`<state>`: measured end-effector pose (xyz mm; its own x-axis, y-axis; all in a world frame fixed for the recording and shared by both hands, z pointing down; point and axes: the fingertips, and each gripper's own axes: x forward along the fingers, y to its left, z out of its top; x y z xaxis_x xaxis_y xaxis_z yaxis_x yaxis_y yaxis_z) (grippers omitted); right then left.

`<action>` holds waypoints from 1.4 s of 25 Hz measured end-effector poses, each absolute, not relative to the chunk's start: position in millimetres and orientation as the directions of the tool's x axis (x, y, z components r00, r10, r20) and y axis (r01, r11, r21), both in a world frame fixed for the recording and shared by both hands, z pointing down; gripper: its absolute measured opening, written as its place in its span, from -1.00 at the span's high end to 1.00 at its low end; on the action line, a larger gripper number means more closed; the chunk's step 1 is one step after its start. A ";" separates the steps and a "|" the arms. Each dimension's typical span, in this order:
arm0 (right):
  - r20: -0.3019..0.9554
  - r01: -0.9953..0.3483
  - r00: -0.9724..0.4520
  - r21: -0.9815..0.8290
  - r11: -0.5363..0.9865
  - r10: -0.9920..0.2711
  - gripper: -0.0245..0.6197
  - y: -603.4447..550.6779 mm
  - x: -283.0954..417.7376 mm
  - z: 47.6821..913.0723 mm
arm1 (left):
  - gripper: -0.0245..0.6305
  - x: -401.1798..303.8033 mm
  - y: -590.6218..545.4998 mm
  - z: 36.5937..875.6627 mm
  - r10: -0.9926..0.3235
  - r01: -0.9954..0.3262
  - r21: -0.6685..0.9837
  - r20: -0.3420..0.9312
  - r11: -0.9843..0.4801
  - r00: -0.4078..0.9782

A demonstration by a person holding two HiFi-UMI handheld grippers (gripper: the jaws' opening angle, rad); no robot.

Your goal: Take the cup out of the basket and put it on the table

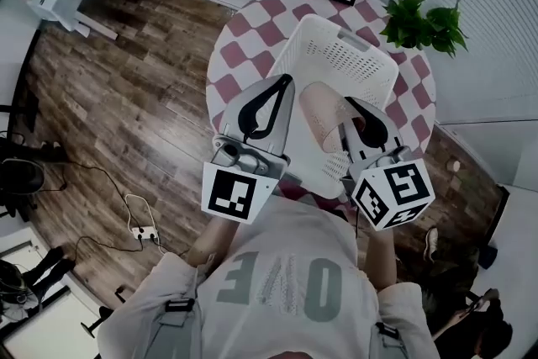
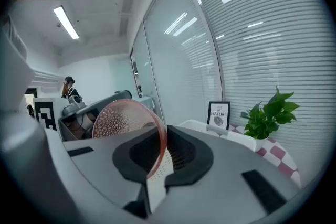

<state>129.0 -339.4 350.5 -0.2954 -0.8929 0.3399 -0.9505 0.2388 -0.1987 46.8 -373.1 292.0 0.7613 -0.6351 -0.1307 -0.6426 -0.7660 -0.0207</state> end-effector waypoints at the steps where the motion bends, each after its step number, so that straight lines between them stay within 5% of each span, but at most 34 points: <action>1: 0.297 -0.953 -0.286 -0.190 0.237 -0.911 0.83 -334.0 130.4 342.8 | 0.91 47.8 -370.9 290.6 -0.632 -0.640 -0.023 -0.133 -0.768 0.763; 11: 0.039 -0.980 -0.096 -0.176 0.088 -0.995 0.83 -287.1 159.1 306.2 | 0.92 60.5 -351.9 283.5 -0.601 -0.611 -0.044 -0.142 -0.790 0.787; 35: 0.055 -0.983 -0.014 -0.184 0.004 -0.998 0.84 -260.3 185.1 314.2 | 0.92 77.9 -333.7 280.0 -0.571 -0.583 -0.049 -0.150 -0.811 0.807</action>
<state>185.1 -260.3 314.2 -0.0143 -0.9984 0.0551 -0.9829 0.0039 -0.1843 77.9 -333.7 280.0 0.8072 -0.5709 -0.1501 -0.5828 -0.8112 -0.0489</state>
